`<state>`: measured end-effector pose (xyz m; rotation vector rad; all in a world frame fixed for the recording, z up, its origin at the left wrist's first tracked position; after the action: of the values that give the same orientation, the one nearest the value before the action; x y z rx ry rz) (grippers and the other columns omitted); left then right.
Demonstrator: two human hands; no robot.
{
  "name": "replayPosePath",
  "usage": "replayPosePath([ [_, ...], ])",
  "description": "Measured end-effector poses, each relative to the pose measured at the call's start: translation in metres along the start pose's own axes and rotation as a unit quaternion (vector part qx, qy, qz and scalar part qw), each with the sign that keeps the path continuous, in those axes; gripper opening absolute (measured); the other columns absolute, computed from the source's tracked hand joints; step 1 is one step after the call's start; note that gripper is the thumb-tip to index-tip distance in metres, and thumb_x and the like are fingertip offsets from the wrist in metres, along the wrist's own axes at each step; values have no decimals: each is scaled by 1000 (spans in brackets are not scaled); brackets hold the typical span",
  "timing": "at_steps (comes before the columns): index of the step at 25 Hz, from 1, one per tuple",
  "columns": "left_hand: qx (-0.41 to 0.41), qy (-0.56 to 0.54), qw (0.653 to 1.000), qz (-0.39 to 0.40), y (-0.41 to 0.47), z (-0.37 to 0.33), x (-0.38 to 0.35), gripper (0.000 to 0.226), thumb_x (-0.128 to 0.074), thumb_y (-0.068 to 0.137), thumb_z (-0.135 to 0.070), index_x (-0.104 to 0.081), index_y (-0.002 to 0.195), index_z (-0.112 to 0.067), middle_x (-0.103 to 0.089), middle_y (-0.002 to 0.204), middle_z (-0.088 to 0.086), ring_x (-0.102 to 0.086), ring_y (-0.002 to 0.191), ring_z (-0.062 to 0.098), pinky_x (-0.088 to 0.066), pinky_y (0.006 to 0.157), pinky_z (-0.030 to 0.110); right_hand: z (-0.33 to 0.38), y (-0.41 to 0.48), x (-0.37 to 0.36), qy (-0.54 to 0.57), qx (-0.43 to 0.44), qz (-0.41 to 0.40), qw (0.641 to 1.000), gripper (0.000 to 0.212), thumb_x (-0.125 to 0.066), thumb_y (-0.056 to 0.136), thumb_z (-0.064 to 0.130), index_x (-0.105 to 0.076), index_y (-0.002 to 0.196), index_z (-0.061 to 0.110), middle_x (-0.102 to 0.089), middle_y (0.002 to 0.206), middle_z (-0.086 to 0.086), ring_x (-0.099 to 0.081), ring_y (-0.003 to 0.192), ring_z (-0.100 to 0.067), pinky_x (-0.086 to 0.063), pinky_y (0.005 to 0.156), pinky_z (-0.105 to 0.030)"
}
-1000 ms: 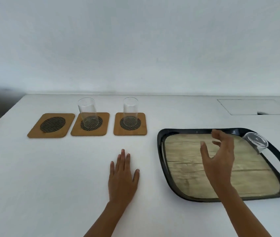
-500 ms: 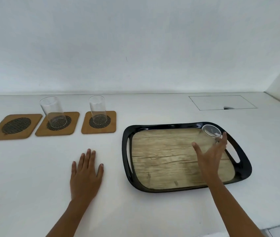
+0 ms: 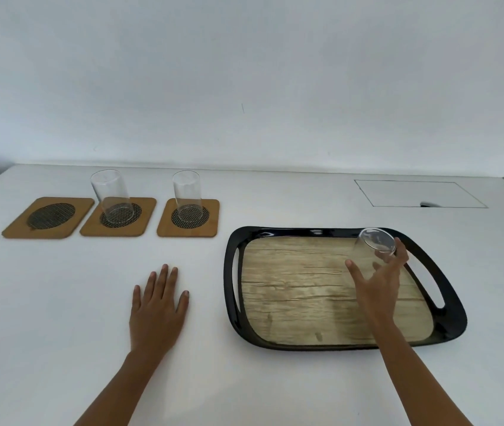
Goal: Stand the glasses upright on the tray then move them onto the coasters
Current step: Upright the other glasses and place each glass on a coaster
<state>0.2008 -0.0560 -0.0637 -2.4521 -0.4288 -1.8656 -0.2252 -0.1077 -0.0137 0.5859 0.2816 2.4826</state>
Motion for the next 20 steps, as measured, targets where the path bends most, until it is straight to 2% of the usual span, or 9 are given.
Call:
replayPosePath([
  [3, -6, -17, 1000, -2, -2, 1, 1, 83, 2, 77, -57, -16, 150, -22, -16, 160, 0, -14, 148, 21, -7, 121, 43, 26, -11, -22, 34, 31, 29, 998, 95, -81, 80, 27, -14, 147, 38, -48, 139, -7, -57, 117, -30, -45, 86, -37],
  [7, -35, -46, 998, 8, -13, 16, 4, 80, -2, 79, -59, -13, 151, -23, -13, 160, -5, -9, 149, 14, -3, 121, 34, 72, -32, -68, 69, 66, 89, 991, 96, -82, 78, 28, -16, 146, 41, -48, 136, -2, -59, 114, -21, -43, 78, -20],
  [9, -40, -65, 997, 10, -15, 30, 8, 73, -13, 87, -57, -13, 151, -21, -13, 160, -7, -8, 148, 10, -2, 120, 29, 96, -47, -95, 97, 72, 118, 986, 95, -83, 77, 26, -18, 143, 44, -49, 132, 2, -61, 111, -9, -44, 81, -11],
  [11, -30, -81, 996, 7, -11, 50, 13, 66, -32, 95, -48, -14, 151, -18, -14, 160, -5, -8, 148, 9, -2, 120, 27, 121, -63, -127, 114, 83, 148, 979, 95, -84, 76, 24, -20, 142, 44, -52, 128, 1, -60, 109, 6, -44, 84, -5],
  [13, -16, -81, 997, 5, -3, 74, 20, 68, -41, 96, -42, -13, 151, -15, -13, 161, -1, -8, 148, 12, -2, 121, 30, 146, -81, -161, 123, 95, 175, 972, 94, -85, 75, 23, -21, 142, 41, -56, 124, 1, -62, 107, 3, -47, 88, -14],
  [15, 2, -68, 998, 4, 6, 104, 28, 70, -41, 95, -44, -11, 151, -13, -11, 161, 1, -7, 149, 16, -1, 121, 33, 167, -100, -194, 132, 106, 192, 967, 94, -85, 74, 25, -21, 142, 40, -55, 122, 4, -62, 109, -7, -49, 87, -24],
  [18, 32, -49, 998, -6, 20, 155, 44, 75, -27, 90, -54, -12, 151, -12, -11, 161, 3, -7, 149, 18, 0, 121, 36, 197, -129, -246, 158, 121, 225, 954, 94, -86, 74, 24, -23, 141, 43, -53, 128, 9, -60, 115, -15, -49, 93, -27],
  [20, 54, -40, 998, -13, 30, 193, 54, 81, -19, 84, -58, -13, 150, -12, -11, 161, 4, -7, 149, 20, -1, 121, 37, 219, -149, -283, 169, 136, 247, 944, 93, -86, 74, 22, -24, 142, 37, -46, 135, 22, -57, 120, -12, -50, 98, -29],
])
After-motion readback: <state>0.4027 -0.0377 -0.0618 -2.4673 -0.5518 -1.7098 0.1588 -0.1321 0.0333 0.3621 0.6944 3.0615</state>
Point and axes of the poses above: each hand's wrist, its own y-axis towards the middle knuckle, its own x-axis out of the back of the hand, z = x × y, the point moved 8 cm from there along y, towards the middle knuckle
